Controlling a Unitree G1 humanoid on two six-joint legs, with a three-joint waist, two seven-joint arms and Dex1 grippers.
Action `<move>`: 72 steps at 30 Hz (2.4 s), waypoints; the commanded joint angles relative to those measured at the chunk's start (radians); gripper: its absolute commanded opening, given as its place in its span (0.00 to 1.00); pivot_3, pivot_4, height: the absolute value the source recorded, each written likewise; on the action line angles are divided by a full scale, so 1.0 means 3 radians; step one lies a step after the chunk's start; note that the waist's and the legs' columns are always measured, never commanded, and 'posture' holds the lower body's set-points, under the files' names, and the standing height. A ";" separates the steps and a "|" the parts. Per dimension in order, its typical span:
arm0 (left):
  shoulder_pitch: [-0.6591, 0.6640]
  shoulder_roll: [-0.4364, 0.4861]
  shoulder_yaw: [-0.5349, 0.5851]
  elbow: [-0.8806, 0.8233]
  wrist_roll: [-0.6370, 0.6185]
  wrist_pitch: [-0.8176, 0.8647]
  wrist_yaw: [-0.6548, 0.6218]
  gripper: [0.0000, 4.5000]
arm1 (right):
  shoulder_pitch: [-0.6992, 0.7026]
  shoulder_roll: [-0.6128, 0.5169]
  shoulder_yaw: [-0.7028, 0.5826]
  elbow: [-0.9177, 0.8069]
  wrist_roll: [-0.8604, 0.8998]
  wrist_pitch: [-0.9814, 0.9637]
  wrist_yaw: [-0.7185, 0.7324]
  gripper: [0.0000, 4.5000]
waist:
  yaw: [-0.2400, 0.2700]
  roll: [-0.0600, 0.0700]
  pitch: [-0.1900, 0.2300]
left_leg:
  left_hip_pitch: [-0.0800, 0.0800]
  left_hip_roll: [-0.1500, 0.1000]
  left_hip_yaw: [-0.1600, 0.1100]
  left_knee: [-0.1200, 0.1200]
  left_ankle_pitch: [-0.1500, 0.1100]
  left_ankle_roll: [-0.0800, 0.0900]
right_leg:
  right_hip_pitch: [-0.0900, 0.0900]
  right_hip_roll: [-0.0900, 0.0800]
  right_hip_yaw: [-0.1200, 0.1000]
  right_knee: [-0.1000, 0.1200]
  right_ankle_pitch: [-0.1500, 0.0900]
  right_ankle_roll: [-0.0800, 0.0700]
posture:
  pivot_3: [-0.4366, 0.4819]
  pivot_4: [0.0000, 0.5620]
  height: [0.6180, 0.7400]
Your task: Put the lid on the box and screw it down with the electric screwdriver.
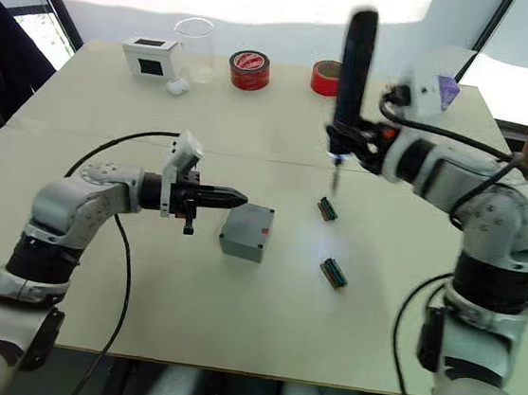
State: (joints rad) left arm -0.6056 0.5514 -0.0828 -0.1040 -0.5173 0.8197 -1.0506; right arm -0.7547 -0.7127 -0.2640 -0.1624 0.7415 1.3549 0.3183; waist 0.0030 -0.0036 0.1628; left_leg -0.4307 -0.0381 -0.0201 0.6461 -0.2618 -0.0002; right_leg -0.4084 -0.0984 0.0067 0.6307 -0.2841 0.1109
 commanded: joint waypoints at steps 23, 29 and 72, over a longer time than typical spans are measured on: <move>0.0271 0.0465 -0.0567 -0.0789 0.0159 -0.0353 -0.0329 0.00 | 0.0503 -0.1106 0.0425 0.1038 0.0371 0.0865 0.0304 0.39 | -0.0043 0.0017 0.0014 | -0.0036 -0.0004 0.0008 0.0025 0.0012 0.0028 | -0.0028 0.0016 -0.0005 0.0017 0.0013 0.0024 | 0.48 0.27 1.00; 0.0271 0.0457 -0.0519 -0.0688 0.0161 -0.0375 -0.0267 0.00 | 0.0508 -0.1048 0.0457 0.1105 0.0252 0.0865 0.0297 0.39 | -0.0038 0.0016 0.0013 | -0.0035 -0.0004 0.0007 0.0029 0.0012 0.0028 | -0.0024 0.0016 -0.0006 0.0019 0.0013 0.0025 | 0.48 0.27 1.00; 0.2054 0.1316 0.0751 -0.1423 -0.1056 0.0719 0.0014 0.00 | 0.3333 -0.1139 -0.0217 -0.1690 0.0435 -0.1280 0.2603 0.99 | 0.0036 0.0013 0.0015 | 0.0018 -0.0004 -0.0004 0.0055 0.0002 0.0036 | 0.0038 -0.0008 -0.0002 0.0027 0.0006 0.0010 | 0.48 0.27 1.00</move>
State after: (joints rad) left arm 0.0018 0.9458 0.1319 -0.4968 -0.8179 1.0526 -1.0472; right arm 0.2405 -1.0587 -0.3169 -0.6418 0.8693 0.9903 1.1053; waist 0.0139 0.0002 0.1673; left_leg -0.4253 -0.0394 -0.0213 0.6627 -0.2611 0.0106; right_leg -0.3971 -0.1010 0.0062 0.6386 -0.2822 0.1140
